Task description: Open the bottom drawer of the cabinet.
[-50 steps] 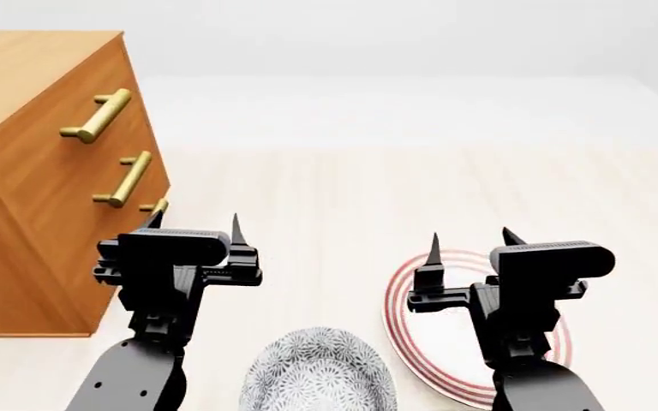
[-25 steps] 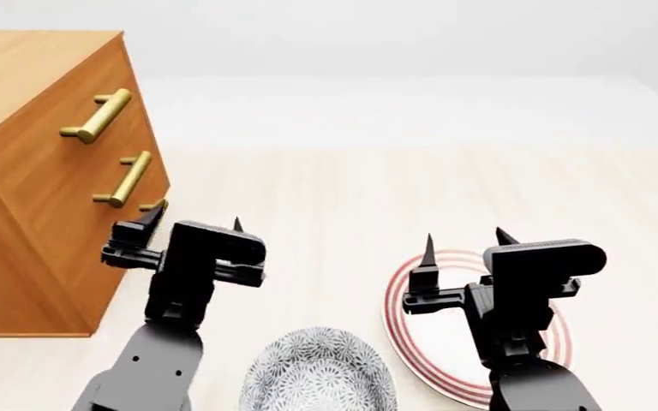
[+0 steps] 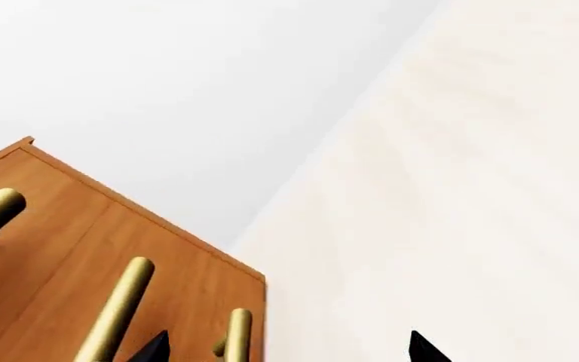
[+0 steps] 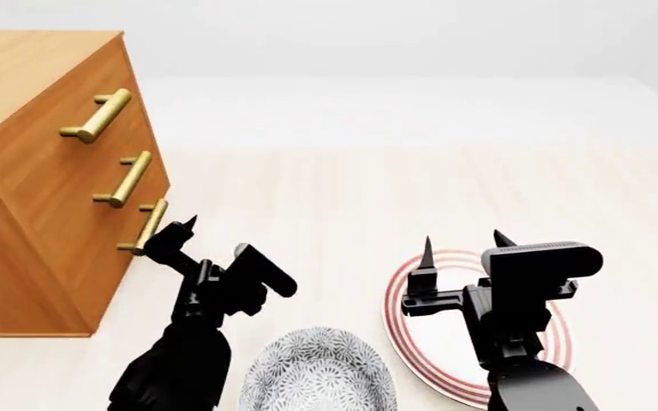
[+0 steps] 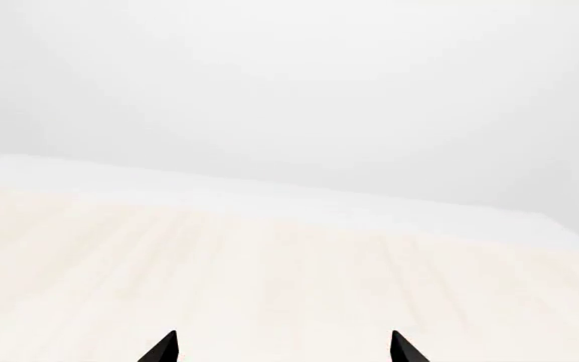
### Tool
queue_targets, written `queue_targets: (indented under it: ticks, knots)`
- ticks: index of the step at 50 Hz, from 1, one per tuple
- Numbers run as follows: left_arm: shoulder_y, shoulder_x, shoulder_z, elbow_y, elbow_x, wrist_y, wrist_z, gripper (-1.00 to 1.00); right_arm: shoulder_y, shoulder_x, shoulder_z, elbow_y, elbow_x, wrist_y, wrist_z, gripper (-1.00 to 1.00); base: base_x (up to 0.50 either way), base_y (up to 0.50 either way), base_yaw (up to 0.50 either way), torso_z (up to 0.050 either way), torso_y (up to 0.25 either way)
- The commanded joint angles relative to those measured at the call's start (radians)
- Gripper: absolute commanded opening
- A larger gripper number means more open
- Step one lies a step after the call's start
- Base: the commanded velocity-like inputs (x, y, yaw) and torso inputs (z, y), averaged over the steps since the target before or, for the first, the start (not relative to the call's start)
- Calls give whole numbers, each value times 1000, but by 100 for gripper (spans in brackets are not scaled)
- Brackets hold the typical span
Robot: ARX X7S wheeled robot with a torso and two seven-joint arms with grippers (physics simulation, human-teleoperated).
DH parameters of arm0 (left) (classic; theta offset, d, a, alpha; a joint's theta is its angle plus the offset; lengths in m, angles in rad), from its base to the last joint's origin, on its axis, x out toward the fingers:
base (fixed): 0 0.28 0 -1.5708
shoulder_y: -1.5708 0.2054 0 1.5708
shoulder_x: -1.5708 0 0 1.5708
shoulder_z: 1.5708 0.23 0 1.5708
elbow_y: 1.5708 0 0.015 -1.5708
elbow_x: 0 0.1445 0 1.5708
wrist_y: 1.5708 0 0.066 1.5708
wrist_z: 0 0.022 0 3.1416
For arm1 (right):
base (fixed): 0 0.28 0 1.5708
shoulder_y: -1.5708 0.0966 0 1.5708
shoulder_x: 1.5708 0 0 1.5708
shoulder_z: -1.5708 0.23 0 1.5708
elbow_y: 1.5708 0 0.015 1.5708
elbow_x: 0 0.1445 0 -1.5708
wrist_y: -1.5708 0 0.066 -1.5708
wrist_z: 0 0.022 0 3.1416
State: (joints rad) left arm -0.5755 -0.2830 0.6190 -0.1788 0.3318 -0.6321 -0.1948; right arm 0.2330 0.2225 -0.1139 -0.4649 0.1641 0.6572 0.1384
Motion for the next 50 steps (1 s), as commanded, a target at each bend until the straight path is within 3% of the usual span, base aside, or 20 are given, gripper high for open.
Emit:
queue_targets:
  ticks: [1,13,20,50]
  knots:
    - [-89,23,64,-196,42,6,-6,100,-3,4,-2,-1,6,-4,4,100,0,0,0,0,0]
    - [-288,125,84,-716,24,179,-89,100,0,9,-3,-11,15,3,8,100,0,0,0,0,0]
    - [-434,211,82,-1124,-14,354,-144,100,-3,11,-2,-10,21,-2,9,100,0,0,0,0,0]
    - [-473,147,284,-1130,-303,176,-201,100,-21,14,-1,-15,39,-23,24,100,0,0,0,0,0]
